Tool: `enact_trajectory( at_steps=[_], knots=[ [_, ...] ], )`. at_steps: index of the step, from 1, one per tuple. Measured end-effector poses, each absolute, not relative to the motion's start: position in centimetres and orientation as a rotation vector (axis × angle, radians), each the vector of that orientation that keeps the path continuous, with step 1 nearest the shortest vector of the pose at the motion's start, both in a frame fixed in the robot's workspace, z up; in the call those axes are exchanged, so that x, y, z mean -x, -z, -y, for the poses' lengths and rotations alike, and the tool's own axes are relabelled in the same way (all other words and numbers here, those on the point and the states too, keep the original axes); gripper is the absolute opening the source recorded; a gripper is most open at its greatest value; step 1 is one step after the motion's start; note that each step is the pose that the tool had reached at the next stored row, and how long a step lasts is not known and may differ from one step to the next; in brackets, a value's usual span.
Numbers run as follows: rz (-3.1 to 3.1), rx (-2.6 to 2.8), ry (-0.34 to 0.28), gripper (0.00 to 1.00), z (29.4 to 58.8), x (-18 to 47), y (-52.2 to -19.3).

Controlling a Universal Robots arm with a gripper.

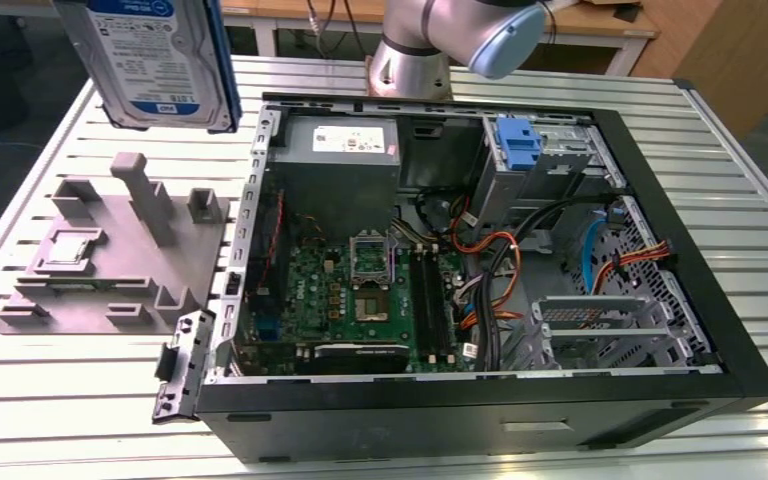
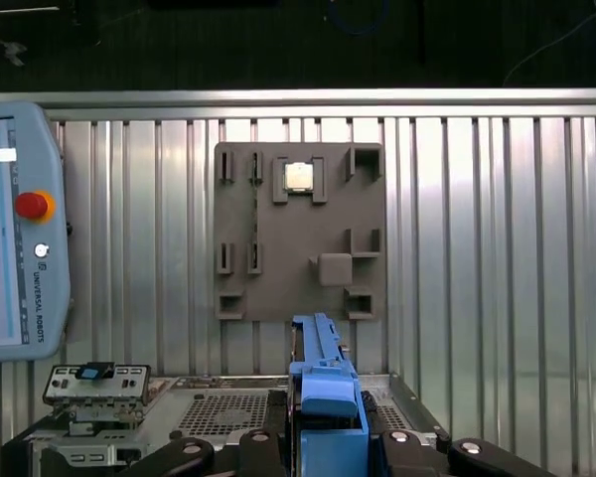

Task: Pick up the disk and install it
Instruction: 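Pick up the disk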

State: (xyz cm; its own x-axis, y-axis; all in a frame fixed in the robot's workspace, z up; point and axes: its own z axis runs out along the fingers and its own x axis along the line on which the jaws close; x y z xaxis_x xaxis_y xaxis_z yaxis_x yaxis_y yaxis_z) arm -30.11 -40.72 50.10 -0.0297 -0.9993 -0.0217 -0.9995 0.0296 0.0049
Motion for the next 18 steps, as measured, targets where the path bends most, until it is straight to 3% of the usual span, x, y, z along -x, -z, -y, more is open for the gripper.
enact_trajectory(
  at_steps=[18],
  knots=[
    [-2.246,2.18,-0.03,0.36,41.4,27.1,-50.0]
  ],
)
